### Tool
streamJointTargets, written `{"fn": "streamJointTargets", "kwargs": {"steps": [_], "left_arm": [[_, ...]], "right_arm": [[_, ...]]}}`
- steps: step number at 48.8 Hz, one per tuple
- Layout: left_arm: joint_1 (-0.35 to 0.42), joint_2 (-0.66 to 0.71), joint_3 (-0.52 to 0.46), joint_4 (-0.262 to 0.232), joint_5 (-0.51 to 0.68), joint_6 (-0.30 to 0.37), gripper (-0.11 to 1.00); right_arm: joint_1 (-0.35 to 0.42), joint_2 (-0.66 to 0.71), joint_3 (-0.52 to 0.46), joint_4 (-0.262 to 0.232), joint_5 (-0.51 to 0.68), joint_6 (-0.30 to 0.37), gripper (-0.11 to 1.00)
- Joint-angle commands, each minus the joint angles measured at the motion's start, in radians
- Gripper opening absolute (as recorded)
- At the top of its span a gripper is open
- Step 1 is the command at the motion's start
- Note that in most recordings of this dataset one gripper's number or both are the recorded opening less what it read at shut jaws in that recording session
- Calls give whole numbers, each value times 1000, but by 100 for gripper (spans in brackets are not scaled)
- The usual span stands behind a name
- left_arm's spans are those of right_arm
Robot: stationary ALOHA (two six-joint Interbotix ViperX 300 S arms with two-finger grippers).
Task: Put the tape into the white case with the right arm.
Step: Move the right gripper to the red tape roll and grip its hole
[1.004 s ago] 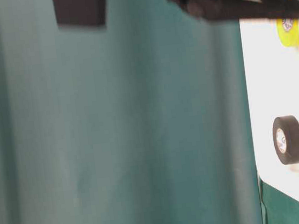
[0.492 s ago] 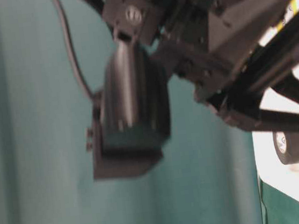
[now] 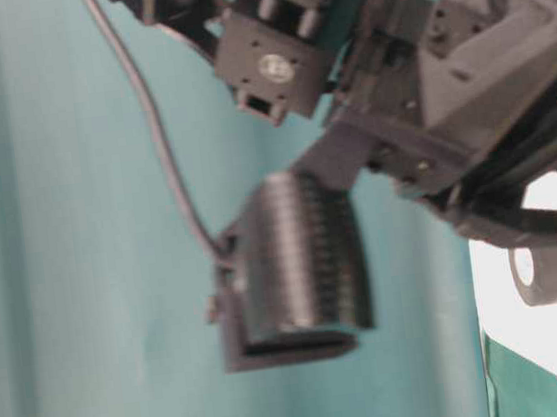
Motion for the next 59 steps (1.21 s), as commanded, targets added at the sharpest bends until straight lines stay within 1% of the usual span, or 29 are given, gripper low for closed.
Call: {"fn": "streamJointTargets", "kwargs": {"steps": [1,5,8,17,38,48,50,52,56,59], "left_arm": [[2,9,-11,0,-9,0,0],[2,9,-9,0,-11,0,0],[2,9,-9,-2,-11,0,0],[2,9,-8,0,-12,0,0],[2,9,-8,0,-12,0,0],[2,9,-8,0,-12,0,0],[2,9,-8,0,-12,0,0],[2,9,-8,0,-14,2,0],[2,9,-8,0,-12,0,0],[3,9,-8,0,-14,0,0]], "right_arm": [[11,-8,-21,23,0,2,63],[12,2,-23,52,0,3,63],[12,11,-23,61,0,8,63],[12,44,-23,60,-5,29,63],[5,66,-26,60,-15,31,63],[3,66,-35,58,-12,32,61],[3,66,-38,60,-9,32,58],[3,66,-41,60,-9,32,52],[2,66,-46,58,-3,32,30],[3,66,-48,58,5,31,16]]}}
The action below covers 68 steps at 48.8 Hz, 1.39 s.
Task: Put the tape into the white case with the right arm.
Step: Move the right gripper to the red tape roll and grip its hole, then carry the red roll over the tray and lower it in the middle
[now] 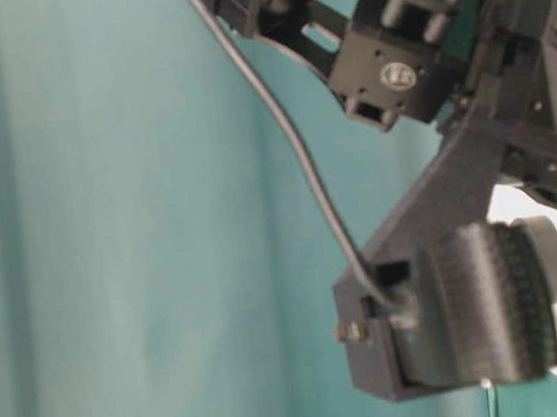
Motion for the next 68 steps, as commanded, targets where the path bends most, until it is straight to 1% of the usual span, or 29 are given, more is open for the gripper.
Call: {"fn": "streamJointTargets", "kwargs": {"steps": [1,3,6,22,37,43,49,54,61,68], "left_arm": [[2,9,-11,2,-11,0,0],[2,9,-11,2,-11,0,0],[3,9,-11,2,-11,0,0],[2,9,-12,2,-9,0,0],[2,9,-11,2,-9,0,0],[2,9,-11,2,-11,0,0],[2,9,-11,2,-11,0,0],[2,9,-11,2,-9,0,0],[2,9,-12,2,-11,0,0],[2,9,-11,2,-11,0,0]], "right_arm": [[-2,-17,-25,0,9,2,13],[-2,-17,-26,2,15,2,6],[-2,-17,-28,0,17,2,1],[-2,-26,-35,0,25,2,1],[-2,-135,-75,0,166,2,1],[-3,-138,-83,0,183,0,1],[-8,-138,-81,-15,183,0,1],[-18,-137,-81,-25,183,2,1],[-41,-137,-83,-25,183,2,1],[-83,-137,-78,-25,187,-3,1]]}}
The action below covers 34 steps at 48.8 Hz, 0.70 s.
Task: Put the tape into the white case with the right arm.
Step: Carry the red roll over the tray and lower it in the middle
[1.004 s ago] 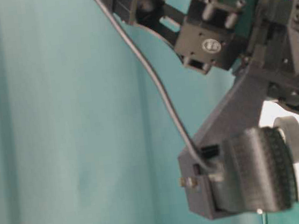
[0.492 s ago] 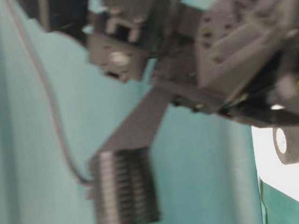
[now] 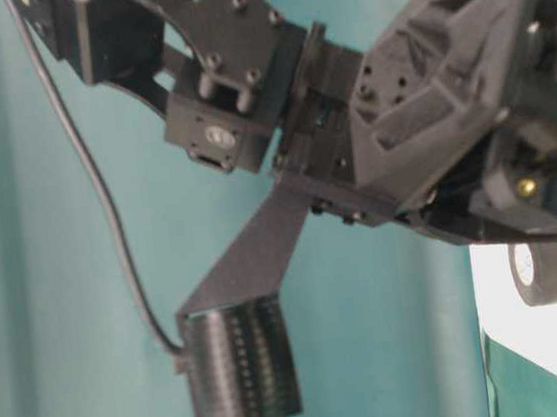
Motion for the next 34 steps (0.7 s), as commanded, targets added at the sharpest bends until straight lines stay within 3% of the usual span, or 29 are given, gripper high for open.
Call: {"fn": "streamJointTargets", "kwargs": {"steps": [1,16,34], "left_arm": [[2,9,-11,2,-11,0,0],[2,9,-11,2,-12,0,0],[2,9,-12,2,-12,0,0]], "right_arm": [[-29,-38,-18,-5,2,-3,1],[-140,-43,-17,-48,31,-9,1],[-281,-49,-2,-52,31,-12,1]]}}
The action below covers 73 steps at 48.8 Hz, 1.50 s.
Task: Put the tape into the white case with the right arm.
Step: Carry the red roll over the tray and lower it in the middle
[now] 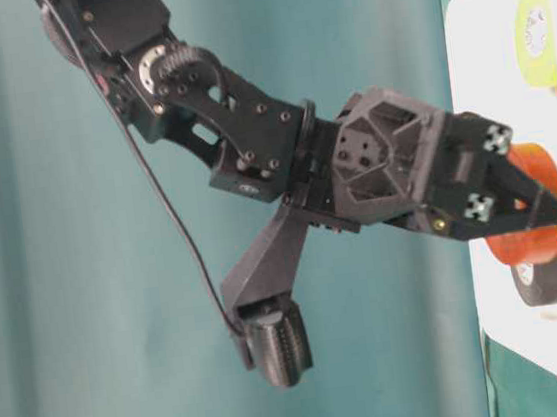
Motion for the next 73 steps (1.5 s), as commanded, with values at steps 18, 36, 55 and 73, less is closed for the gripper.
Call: {"fn": "streamJointTargets", "kwargs": {"steps": [18,36,55,73], "left_arm": [[3,9,-11,0,-11,0,0],[3,9,-9,0,-11,0,0],[3,9,-9,0,-11,0,0],[3,9,-9,0,-12,0,0]], "right_arm": [[-86,-49,18,-2,-25,-3,1],[-89,-49,20,-2,-46,-2,1],[-89,-49,37,-2,-51,0,1],[-91,-60,46,-3,-48,2,50]]}}
